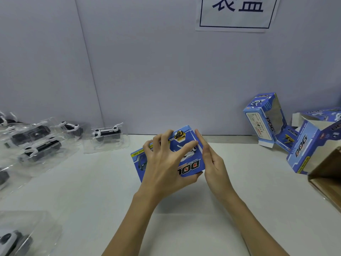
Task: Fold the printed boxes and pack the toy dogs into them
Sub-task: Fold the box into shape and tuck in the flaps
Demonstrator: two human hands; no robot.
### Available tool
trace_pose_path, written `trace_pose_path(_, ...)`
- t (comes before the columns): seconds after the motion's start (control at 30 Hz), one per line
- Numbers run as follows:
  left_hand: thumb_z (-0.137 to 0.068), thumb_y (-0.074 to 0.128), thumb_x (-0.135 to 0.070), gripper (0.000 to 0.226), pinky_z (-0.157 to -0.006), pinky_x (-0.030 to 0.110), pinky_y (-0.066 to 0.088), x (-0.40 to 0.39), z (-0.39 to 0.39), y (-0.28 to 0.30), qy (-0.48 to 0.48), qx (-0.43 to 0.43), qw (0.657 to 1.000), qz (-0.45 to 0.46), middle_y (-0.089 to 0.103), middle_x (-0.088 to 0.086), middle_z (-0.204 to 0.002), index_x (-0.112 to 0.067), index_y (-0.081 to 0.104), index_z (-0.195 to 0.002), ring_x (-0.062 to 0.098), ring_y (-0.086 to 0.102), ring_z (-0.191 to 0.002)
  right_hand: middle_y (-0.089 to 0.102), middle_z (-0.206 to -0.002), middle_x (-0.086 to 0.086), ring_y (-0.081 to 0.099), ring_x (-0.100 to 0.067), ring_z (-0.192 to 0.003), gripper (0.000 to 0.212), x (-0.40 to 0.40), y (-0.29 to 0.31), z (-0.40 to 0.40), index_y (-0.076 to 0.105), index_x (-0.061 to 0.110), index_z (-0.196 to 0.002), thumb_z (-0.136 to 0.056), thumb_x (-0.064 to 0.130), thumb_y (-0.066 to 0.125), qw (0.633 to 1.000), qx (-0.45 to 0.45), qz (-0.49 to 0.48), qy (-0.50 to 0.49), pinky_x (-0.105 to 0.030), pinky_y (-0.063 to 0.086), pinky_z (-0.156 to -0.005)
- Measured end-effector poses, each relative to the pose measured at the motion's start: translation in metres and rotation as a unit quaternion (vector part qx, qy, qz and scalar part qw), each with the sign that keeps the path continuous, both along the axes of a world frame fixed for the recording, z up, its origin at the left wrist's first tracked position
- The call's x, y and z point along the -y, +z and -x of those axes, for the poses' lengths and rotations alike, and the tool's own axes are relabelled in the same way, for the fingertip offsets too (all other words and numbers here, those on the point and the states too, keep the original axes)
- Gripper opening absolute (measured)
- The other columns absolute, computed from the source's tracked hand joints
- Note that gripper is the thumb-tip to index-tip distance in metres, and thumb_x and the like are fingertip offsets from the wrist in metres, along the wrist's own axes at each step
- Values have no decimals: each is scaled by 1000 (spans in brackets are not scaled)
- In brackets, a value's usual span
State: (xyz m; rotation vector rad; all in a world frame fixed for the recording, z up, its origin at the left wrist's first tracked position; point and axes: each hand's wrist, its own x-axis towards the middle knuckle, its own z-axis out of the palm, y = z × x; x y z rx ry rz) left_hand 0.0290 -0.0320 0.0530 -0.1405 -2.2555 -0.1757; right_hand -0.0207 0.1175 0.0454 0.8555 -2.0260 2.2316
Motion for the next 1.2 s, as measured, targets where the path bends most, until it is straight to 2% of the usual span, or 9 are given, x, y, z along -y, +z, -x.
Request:
trace_pose_path(0.17,-79,65,-78,74,-106,63,36,1,3,-4,-11,-9,1000,5,45,14,-150,-48,53,-145,34,42,-136,55,-150,10,58,-13,-134,47,-11,-2,6,38,42,-153,-105,44,39,997,18,3,72,-26,58,-90)
trace_pose_path(0.3,-77,65,-79,70,-105,62,36,8,0,-2,-25,3,1000,-19,45,12,-148,-48,57,-139,33,43,-136,58,-148,4,58,-23,-135,47,-19,2,12,45,39,-153,-107,35,46,994,36,-8,105,-40,58,-99)
trace_pose_path(0.37,-75,65,-80,67,-105,60,34,9,-1,0,-22,14,999,-29,44,8,-145,-48,59,-134,31,43,-134,61,-144,6,60,-22,-132,46,-18,2,12,48,41,-152,-106,34,47,995,24,-23,89,-40,59,-97)
trace_pose_path(0.6,-68,66,-79,66,-98,54,35,10,-4,4,3,43,998,-43,40,5,-137,-49,54,-126,28,41,-130,72,-126,12,70,-11,-116,42,4,-5,-2,56,37,-144,-103,38,47,1000,10,5,24,-22,60,-78)
trace_pose_path(0.7,-70,65,-79,65,-97,53,35,8,-4,3,17,46,998,-35,41,7,-138,-48,56,-126,29,42,-130,70,-127,19,69,-9,-117,48,8,-7,-4,50,36,-150,-103,42,41,1000,1,8,16,-20,60,-78)
trace_pose_path(0.8,-70,64,-78,64,-97,54,35,6,-4,3,24,39,998,-36,41,8,-139,-48,56,-127,31,43,-130,64,-139,14,64,-11,-125,51,5,-8,-5,42,37,-155,-105,42,38,999,-10,7,37,-22,59,-86)
trace_pose_path(0.93,-69,63,-76,64,-97,53,35,6,-3,4,19,29,998,-49,41,9,-140,-48,52,-126,31,43,-130,58,-146,14,60,-17,-132,65,2,-9,-5,29,39,-161,-100,46,52,996,-18,12,83,-28,59,-92)
trace_pose_path(1.1,-74,65,-73,63,-102,56,35,5,-2,1,17,4,997,-74,41,10,-144,-45,57,-130,32,42,-134,62,-139,14,64,-18,-127,66,12,-15,-11,40,37,-156,-96,29,67,997,-54,50,-18,-26,61,-85)
trace_pose_path(1.2,-77,68,-69,68,-104,56,36,0,0,-1,11,-32,995,-97,41,12,-146,-45,49,-138,32,40,-136,59,-145,12,62,-17,-130,60,17,-17,-14,49,29,-152,-97,25,70,985,-112,77,-111,-21,59,-87)
